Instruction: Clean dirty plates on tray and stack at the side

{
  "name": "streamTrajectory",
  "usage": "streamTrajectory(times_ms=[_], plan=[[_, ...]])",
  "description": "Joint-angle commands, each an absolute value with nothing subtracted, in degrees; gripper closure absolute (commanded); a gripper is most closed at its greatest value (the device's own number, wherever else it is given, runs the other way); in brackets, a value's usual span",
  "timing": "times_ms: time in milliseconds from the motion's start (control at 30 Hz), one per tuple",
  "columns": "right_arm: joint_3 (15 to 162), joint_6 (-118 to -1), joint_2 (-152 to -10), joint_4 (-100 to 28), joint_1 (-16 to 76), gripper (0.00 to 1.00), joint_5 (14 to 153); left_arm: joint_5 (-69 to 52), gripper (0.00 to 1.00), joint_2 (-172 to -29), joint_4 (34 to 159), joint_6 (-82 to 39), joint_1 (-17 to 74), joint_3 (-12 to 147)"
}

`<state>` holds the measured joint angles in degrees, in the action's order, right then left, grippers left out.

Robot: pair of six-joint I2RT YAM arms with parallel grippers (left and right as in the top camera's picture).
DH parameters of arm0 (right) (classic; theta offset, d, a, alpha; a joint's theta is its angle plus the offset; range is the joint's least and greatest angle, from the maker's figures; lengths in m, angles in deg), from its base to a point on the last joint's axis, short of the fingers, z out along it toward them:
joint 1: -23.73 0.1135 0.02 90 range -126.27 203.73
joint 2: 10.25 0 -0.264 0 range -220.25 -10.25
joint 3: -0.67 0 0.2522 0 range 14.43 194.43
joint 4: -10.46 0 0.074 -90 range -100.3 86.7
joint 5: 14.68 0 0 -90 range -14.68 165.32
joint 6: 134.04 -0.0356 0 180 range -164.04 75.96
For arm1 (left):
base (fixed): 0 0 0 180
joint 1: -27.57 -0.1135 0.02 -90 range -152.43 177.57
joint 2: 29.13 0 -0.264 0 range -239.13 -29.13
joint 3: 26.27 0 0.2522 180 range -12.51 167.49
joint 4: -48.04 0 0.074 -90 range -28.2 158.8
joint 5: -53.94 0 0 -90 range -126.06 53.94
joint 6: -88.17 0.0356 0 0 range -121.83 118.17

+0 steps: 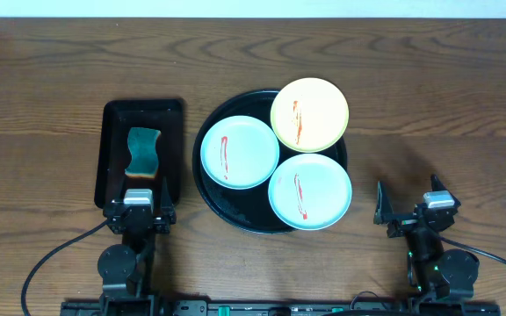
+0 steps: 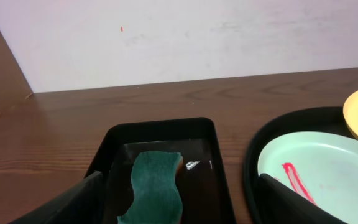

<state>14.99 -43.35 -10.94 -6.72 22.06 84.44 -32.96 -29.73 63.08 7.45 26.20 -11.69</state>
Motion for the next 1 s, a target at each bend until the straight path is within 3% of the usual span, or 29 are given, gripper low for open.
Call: streamTrajectory(times_ms=[0,967], plan=[[14.75,-42.69,-10.63,-6.74,22.7,0.01,84.14,-32.42,0.23,-29.47,65.57,8.23,26.42,-12.28],[14.75,-42.65,-10.63,-6.48,22.65,0.01,81.06,-32.64,0.23,-29.47,65.53,8.23,26.38,-12.28]])
